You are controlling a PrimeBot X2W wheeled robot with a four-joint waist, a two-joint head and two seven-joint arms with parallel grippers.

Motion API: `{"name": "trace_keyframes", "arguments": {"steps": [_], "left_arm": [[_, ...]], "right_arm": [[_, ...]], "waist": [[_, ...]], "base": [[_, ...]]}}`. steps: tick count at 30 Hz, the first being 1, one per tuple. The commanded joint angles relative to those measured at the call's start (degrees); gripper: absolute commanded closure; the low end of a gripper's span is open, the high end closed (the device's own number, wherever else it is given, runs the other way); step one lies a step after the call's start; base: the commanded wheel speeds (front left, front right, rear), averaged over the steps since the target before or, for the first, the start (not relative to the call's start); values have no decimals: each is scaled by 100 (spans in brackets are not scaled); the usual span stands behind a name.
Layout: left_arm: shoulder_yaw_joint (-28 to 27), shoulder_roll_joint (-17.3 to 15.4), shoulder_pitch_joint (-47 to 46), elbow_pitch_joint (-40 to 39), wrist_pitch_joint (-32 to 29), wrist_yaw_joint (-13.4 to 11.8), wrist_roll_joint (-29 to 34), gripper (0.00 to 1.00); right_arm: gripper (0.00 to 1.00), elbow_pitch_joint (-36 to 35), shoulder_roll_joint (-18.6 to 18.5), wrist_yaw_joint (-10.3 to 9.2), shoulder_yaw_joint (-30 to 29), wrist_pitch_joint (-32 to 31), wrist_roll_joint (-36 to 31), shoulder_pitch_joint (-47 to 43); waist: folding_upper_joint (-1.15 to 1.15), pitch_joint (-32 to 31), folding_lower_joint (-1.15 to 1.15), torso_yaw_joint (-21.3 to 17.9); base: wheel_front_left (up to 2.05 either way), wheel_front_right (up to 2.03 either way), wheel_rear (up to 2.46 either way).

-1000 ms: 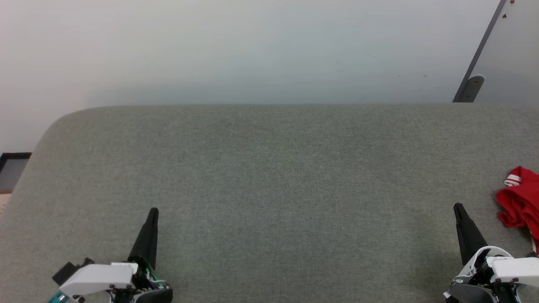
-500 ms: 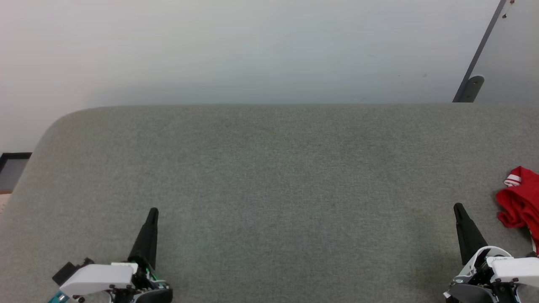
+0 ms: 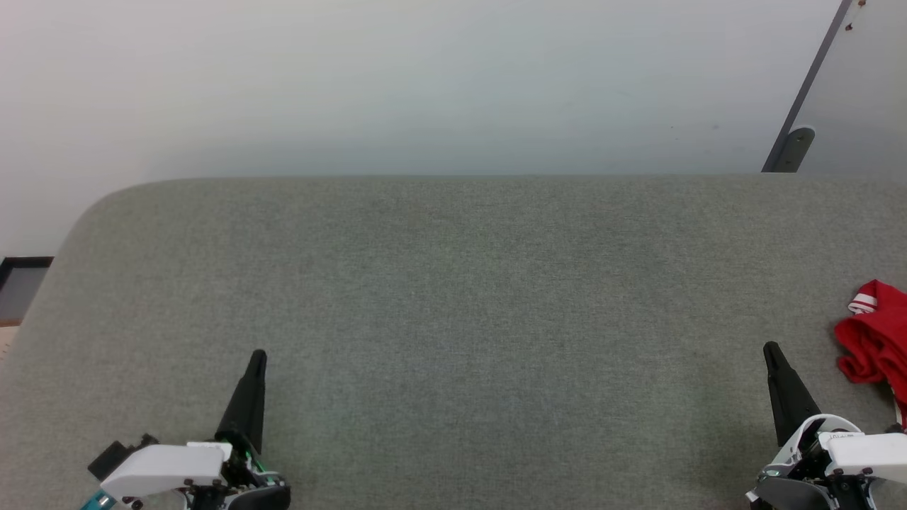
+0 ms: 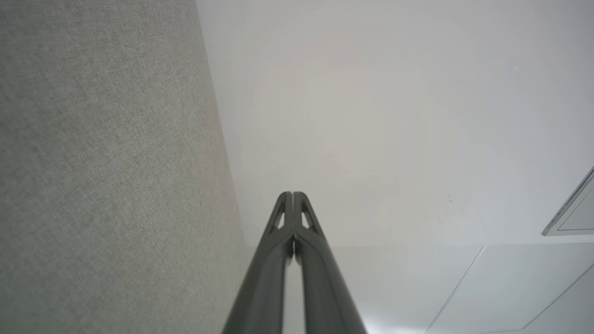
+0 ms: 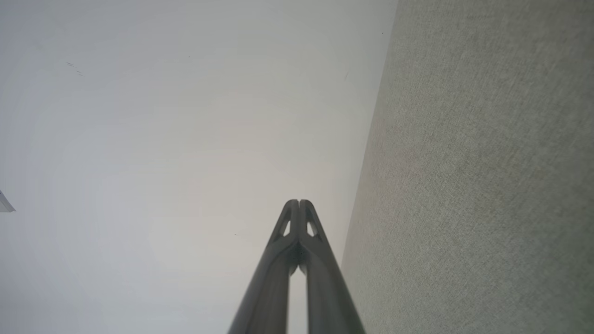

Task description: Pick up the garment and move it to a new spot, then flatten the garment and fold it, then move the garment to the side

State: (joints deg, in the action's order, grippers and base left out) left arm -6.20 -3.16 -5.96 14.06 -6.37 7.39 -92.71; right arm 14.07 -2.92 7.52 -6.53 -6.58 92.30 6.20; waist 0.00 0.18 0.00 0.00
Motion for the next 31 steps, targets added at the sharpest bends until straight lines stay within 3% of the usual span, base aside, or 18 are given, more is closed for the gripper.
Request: {"name": "trace_keyframes", "arguments": {"steps": [1, 31], "left_arm": [[-18, 12, -58, 5, -9, 18, 15, 100], [-30, 19, -59, 6, -14, 18, 31, 100]], "right_arm": [[100, -1, 18, -6, -1, -12, 21, 15], [100, -1, 18, -6, -1, -12, 22, 15]], "waist": [[0, 0, 0, 0], [0, 0, 0, 0]], "base": [[0, 0, 0], [0, 0, 0]]}}
